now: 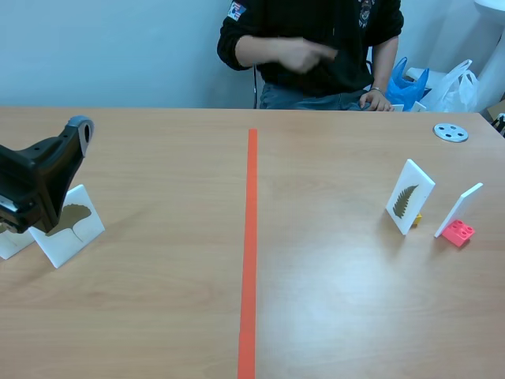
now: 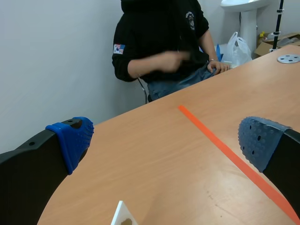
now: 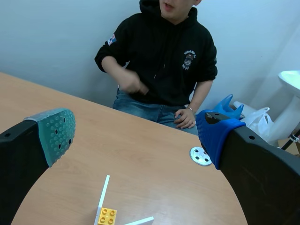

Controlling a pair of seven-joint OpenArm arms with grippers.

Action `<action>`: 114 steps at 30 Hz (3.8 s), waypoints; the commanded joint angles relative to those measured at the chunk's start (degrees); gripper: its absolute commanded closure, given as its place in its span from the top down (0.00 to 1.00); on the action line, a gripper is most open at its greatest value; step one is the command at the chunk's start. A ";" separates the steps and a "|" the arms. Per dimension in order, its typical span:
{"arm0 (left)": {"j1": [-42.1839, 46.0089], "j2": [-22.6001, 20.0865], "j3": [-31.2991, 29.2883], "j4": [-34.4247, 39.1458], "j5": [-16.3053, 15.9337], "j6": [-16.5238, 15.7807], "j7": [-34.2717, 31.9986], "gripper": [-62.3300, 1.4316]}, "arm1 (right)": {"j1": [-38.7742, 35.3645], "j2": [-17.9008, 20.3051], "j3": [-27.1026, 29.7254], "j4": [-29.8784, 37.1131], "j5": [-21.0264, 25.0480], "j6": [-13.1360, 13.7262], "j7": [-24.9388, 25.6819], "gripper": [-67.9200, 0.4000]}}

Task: Sort the leaf by its shape. The table is split by an orange tape line. A compound leaf with several leaflets goes to the left side, a simple leaf with one blade goes to the right side. Return to the home posture when a red brick is placed on the table.

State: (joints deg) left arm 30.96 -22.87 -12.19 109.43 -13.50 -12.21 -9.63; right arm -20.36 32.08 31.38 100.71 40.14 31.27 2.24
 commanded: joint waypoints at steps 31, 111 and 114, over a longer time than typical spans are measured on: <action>0.46 -0.02 -0.37 0.46 -0.46 0.00 -0.98 1.00 | 0.68 0.74 0.07 0.22 1.88 -0.37 0.33 0.88; 0.46 -0.02 -0.37 0.46 -3.87 0.04 -1.01 1.00 | 2.60 -1.14 -11.10 -3.58 -7.61 -13.70 0.87 0.88; 0.46 -0.02 -0.37 0.46 -3.87 0.04 -1.01 1.00 | 2.60 -1.14 -11.10 -3.58 -7.61 -13.70 0.87 0.88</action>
State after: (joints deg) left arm 30.96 -22.87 -12.19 109.43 -16.97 -12.21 -9.65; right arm -18.63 29.89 19.27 96.57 32.12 17.78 2.37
